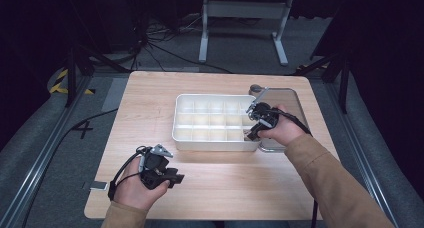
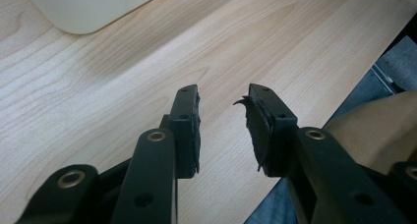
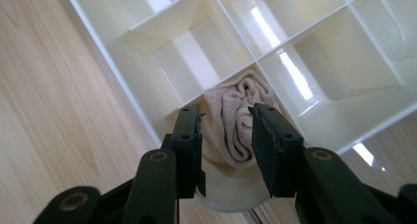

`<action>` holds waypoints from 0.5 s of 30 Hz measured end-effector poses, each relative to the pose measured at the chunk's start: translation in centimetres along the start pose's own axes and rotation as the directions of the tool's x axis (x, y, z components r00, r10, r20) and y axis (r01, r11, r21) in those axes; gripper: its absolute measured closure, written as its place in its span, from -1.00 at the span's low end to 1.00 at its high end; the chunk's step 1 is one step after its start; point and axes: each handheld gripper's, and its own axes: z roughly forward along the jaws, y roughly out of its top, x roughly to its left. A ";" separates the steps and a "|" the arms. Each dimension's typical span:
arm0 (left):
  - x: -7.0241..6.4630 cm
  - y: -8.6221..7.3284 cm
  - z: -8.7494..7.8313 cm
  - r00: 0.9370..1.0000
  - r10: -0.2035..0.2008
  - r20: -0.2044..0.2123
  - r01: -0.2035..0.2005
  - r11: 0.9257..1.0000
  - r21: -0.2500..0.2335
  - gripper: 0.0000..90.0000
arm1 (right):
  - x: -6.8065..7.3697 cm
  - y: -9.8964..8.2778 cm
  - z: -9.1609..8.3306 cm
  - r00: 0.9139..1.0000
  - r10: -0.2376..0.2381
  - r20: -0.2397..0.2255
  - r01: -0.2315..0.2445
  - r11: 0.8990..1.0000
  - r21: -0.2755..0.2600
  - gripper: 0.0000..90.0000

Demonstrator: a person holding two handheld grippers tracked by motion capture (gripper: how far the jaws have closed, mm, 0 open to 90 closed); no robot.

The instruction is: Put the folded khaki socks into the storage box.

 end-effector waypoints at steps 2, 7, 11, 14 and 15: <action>0.0 0.0 0.0 1.000 0.000 0.000 0.000 1.000 0.001 0.47 | 0.1 -0.3 -0.9 1.000 0.000 -0.004 0.000 0.999 -0.038 0.38; 0.1 0.0 -0.1 1.000 0.004 -0.004 -0.004 1.000 -0.004 0.47 | 0.4 -1.1 -2.5 1.000 -0.010 -0.012 0.009 0.995 -0.100 0.36; 0.1 -0.1 -0.2 1.000 0.003 0.000 -0.003 1.000 -0.005 0.47 | 1.0 -1.6 -3.6 1.000 -0.018 -0.023 0.015 0.990 -0.138 0.34; 0.1 -0.1 -0.3 1.000 0.000 0.003 0.000 1.000 -0.003 0.47 | 1.4 -2.0 -4.3 0.999 -0.024 -0.031 0.019 0.986 -0.165 0.32; 0.0 -0.1 -0.3 1.000 -0.002 0.004 0.002 1.000 -0.003 0.47 | 1.5 -2.2 -4.5 0.999 -0.026 -0.030 0.021 0.985 -0.173 0.31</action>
